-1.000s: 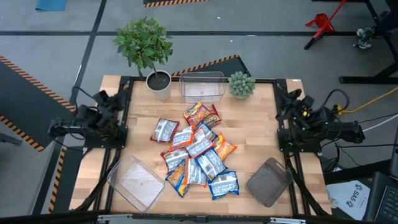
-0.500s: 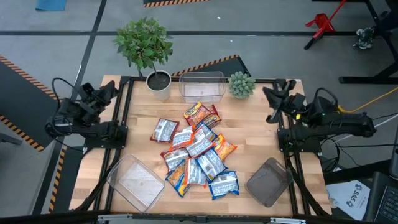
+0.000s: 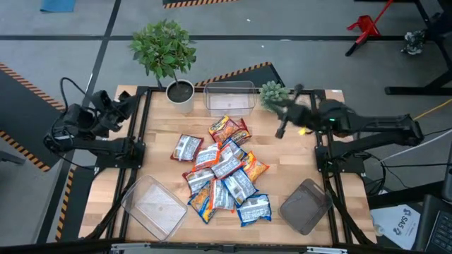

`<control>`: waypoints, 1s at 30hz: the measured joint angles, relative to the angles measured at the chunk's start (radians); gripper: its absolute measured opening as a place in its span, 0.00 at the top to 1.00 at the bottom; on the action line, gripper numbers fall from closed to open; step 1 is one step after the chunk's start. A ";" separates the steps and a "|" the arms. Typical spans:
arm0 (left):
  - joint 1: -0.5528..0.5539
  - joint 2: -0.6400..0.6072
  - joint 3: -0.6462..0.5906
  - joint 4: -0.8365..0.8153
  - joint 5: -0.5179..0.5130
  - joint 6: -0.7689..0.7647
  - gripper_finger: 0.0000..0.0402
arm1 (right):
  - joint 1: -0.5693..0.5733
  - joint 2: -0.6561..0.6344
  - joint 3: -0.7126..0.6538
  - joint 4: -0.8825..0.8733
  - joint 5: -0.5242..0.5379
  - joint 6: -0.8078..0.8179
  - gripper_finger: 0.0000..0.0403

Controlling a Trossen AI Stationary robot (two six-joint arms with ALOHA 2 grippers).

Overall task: Sort Maruchan noodles
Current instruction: Put the orange noodle pack into the top transparent bin

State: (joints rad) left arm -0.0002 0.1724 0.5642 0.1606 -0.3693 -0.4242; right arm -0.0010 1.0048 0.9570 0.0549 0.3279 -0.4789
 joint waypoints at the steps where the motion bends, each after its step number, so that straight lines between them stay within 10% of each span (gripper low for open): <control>1: 0.000 0.009 0.011 -0.050 0.016 0.008 0.94 | 0.000 0.036 0.030 -0.052 -0.040 0.002 0.94; 8: 0.000 0.080 0.029 -0.305 0.083 0.025 0.91 | 0.001 0.323 0.185 -0.266 -0.189 0.008 0.60; 15: 0.000 0.113 0.029 -0.475 0.102 0.034 0.78 | 0.003 0.599 0.288 -0.295 -0.319 -0.433 0.27; 30: 0.000 0.114 0.029 -0.491 0.086 -0.012 0.70 | 0.008 0.969 0.474 -0.337 -0.340 -0.835 0.18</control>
State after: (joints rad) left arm -0.0002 0.2862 0.5930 -0.3308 -0.2831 -0.4363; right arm 0.0071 1.9736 1.4311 -0.2819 -0.0121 -1.3141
